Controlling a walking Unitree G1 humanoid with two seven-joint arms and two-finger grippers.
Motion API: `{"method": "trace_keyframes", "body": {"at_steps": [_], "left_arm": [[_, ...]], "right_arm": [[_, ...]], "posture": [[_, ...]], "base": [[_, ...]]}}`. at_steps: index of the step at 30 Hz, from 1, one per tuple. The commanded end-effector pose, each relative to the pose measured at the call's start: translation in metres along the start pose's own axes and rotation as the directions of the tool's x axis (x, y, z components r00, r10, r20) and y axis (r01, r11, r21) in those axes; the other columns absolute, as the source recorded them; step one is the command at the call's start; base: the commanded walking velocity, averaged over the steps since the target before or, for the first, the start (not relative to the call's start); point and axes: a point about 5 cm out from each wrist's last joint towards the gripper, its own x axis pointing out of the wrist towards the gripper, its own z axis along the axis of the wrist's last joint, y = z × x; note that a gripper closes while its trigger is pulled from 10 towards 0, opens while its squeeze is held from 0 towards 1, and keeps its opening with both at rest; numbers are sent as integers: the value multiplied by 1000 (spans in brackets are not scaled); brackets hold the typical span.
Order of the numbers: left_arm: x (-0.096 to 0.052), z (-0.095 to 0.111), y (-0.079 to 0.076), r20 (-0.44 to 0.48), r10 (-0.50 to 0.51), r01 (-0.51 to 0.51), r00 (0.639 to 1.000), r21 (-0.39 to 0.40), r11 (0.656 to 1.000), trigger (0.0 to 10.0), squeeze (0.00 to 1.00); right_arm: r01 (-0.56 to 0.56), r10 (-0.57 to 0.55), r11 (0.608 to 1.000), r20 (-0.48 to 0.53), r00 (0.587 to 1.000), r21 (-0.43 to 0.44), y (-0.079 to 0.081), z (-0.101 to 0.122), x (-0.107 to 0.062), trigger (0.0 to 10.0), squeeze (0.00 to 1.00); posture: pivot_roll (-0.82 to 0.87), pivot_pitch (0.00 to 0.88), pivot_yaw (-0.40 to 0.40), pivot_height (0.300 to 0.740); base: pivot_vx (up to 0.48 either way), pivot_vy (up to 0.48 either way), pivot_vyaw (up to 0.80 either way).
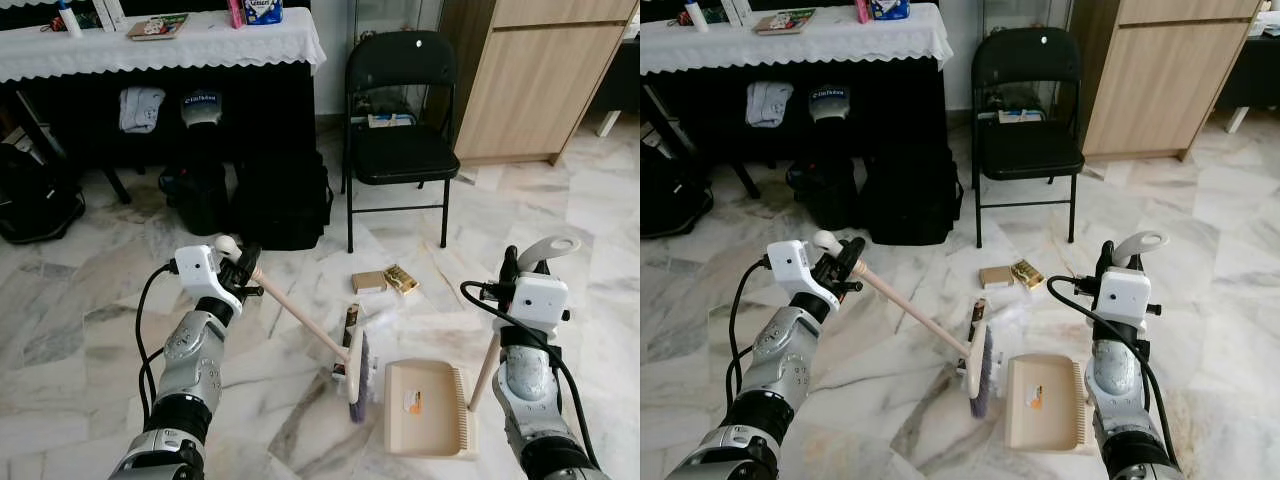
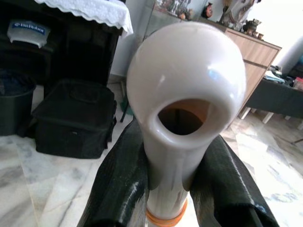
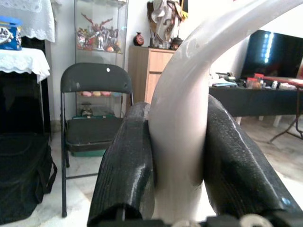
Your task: Sweep floor
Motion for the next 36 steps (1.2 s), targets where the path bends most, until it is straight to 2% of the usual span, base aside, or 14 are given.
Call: {"method": "trace_keyframes", "body": {"at_steps": [1,18,28,36], "left_arm": [[3,12,1,50,-2,0,999,26,1000,10000,0],[6,14,1,56,-3,2,998,31,1000,10000,0],[5,15,8,57,26,-28,998,42,999,10000,0],[3,15,17,47,72,-75,996,62,995,10000,0]], "right_arm": [[-2,2,1000,56,998,4,-1,11,8,10000,0],[-11,11,1000,48,999,1,-2,10,7,10000,0],[-18,18,1000,35,999,6,0,7,3,10000,0],[-18,18,1000,6,1000,0,-1,1,-3,10000,0]], "posture": [[4,0,28,740],[2,0,22,740],[1,0,21,740],[1,0,23,740]], "base": [[319,0,0],[316,0,0],[314,0,0],[0,0,0]]}}
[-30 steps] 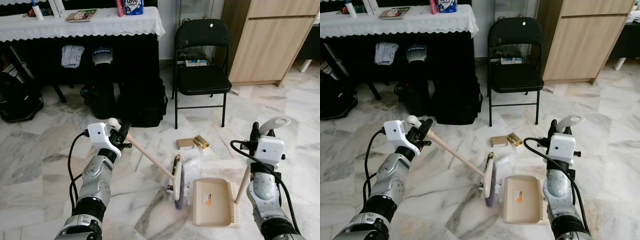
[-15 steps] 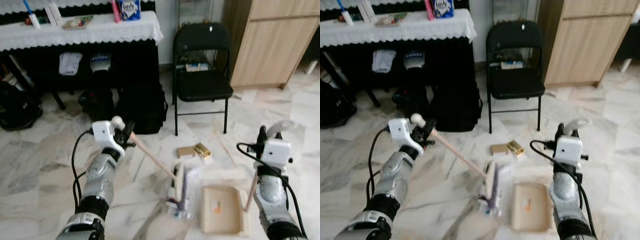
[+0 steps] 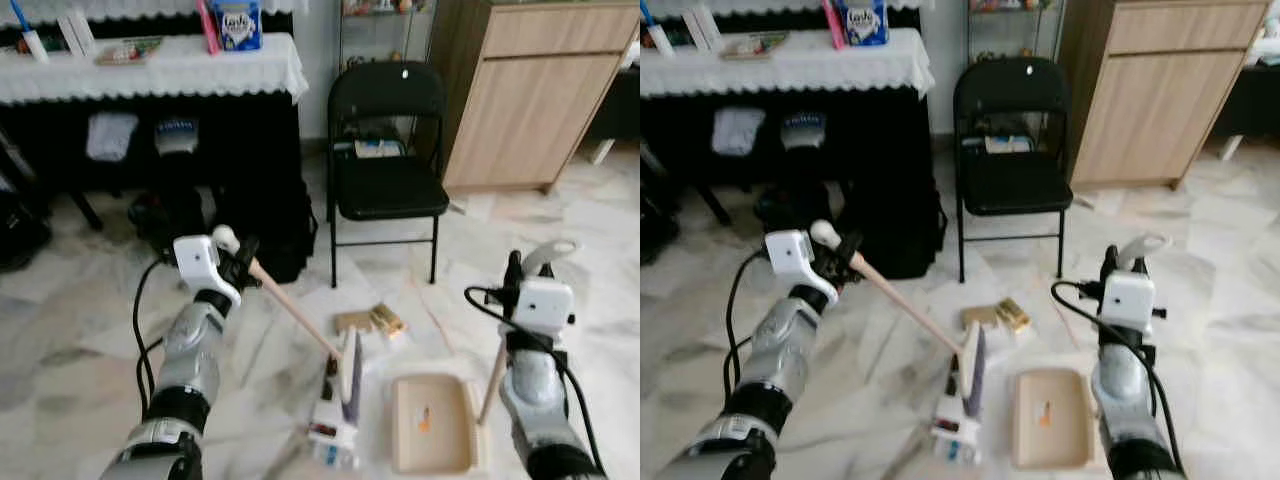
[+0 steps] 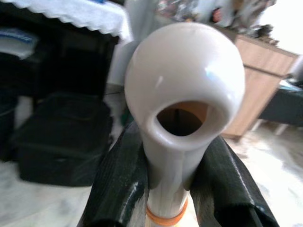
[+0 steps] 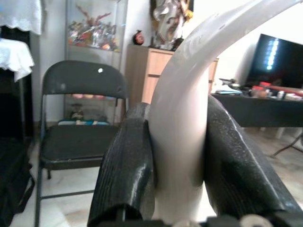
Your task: Sweep floor
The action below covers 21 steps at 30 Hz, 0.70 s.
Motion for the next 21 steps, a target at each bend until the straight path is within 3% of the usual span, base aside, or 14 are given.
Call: {"method": "trace_keyframes", "body": {"at_steps": [1,6,9,13,21], "left_arm": [[-1,7,9,34,37,-38,999,18,999,10000,0],[-4,7,20,35,107,-108,994,40,993,10000,0],[-6,11,30,52,185,-190,981,107,976,10000,0],[-5,13,30,63,190,-198,980,167,966,10000,0],[-6,9,32,53,198,-204,979,200,958,10000,0]], "right_arm": [[9,-10,1000,21,1000,7,-2,3,1,10000,0],[7,-7,1000,15,1000,9,-2,2,-1,10000,0],[4,-4,1000,4,1000,13,-2,0,-3,10000,0],[2,-2,1000,-40,999,9,-4,-9,-10,10000,0],[3,-2,1000,-83,997,10,-6,-19,-22,10000,0]], "posture": [[-1,0,25,740],[-3,7,26,740],[-4,10,25,740],[-4,13,25,740],[-14,26,33,740]], "base": [[0,0,0],[0,0,0],[0,0,0],[0,0,0],[0,0,0]]}}
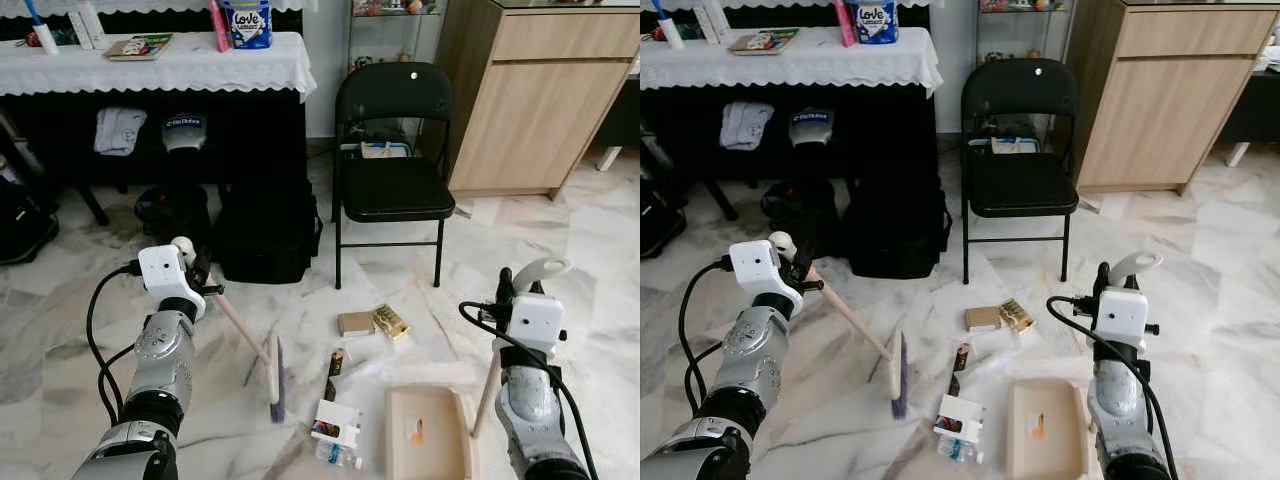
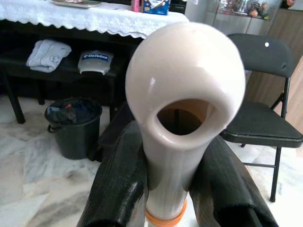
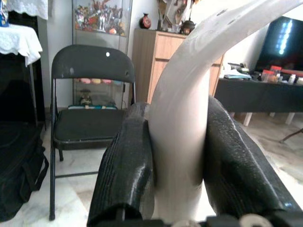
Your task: Sweep floor
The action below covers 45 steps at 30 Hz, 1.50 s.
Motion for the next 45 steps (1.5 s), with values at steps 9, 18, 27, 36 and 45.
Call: {"method": "trace_keyframes", "body": {"at_steps": [9,18,27,36,45], "left_arm": [[1,3,5,25,9,-10,1000,53,999,10000,0],[-2,2,11,27,39,-40,999,26,999,10000,0],[-4,-3,18,8,85,-85,996,-51,995,10000,0],[-14,-17,28,-57,95,-101,994,-113,988,10000,0],[-15,-18,28,-63,79,-86,995,-126,988,10000,0]], "right_arm": [[7,-7,1000,-76,997,-2,-4,-17,-14,10000,0],[-30,27,999,-115,993,-26,-2,-23,-16,10000,0],[-62,62,998,-138,988,5,9,-24,-15,10000,0],[4,13,997,-235,972,73,9,-36,-22,10000,0],[33,-2,986,-184,983,163,10,-25,-12,10000,0]], "posture": [[-5,51,46,740],[1,78,43,740],[-3,93,40,740],[-6,103,38,740],[-7,101,37,740]], "base": [[0,0,0],[0,0,0],[0,0,0],[0,0,0],[0,0,0]]}}
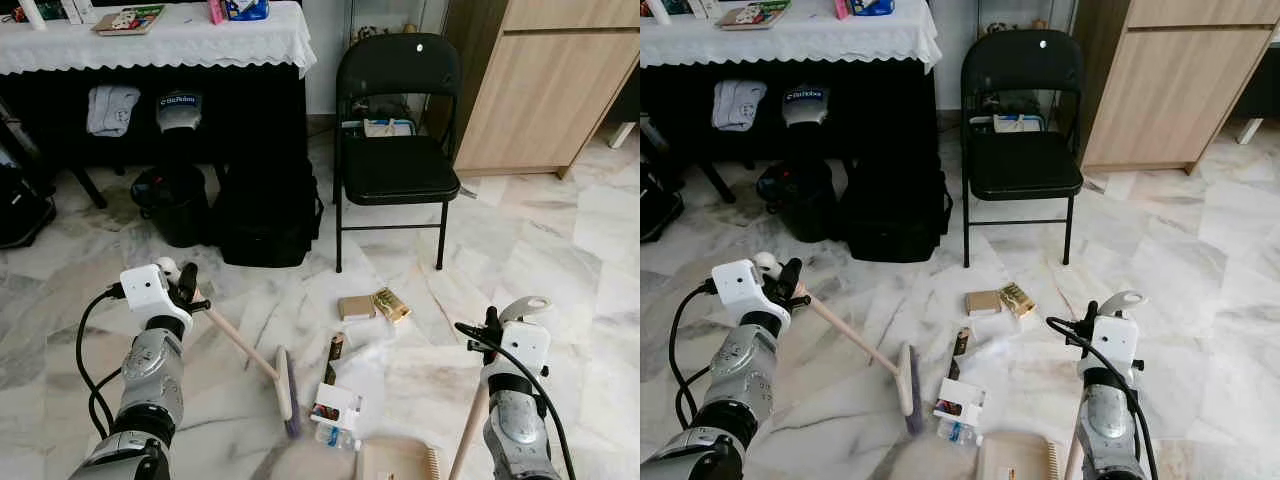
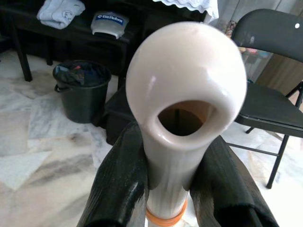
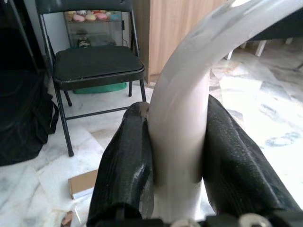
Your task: Sweep floor
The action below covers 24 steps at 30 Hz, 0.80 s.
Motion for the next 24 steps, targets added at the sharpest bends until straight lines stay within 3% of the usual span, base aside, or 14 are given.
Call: {"method": "trace_keyframes", "body": {"at_steps": [1,5,9,13,24], "left_arm": [[0,0,3,-8,4,-4,1000,-18,1000,10000,0],[0,-4,-5,-24,-31,30,999,-66,997,10000,0],[0,-7,-9,-38,-48,44,998,-92,995,10000,0],[0,-8,-11,-42,-63,59,997,-93,994,10000,0],[1,-7,-13,-48,-89,83,995,-107,991,10000,0]], "right_arm": [[3,-4,999,29,1000,32,3,7,5,10000,0],[-15,13,993,13,1000,119,8,10,10,10000,0],[-20,15,994,46,999,109,9,17,13,10000,0],[-40,31,998,145,989,58,14,34,20,10000,0],[-115,90,988,212,973,107,32,56,31,10000,0]], "posture": [[-5,102,37,740],[-8,100,37,740],[-2,98,37,740],[-5,97,38,740],[1,92,35,740]], "base": [[0,0,0],[0,0,0],[0,0,0],[0,0,0],[0,0,0]]}}
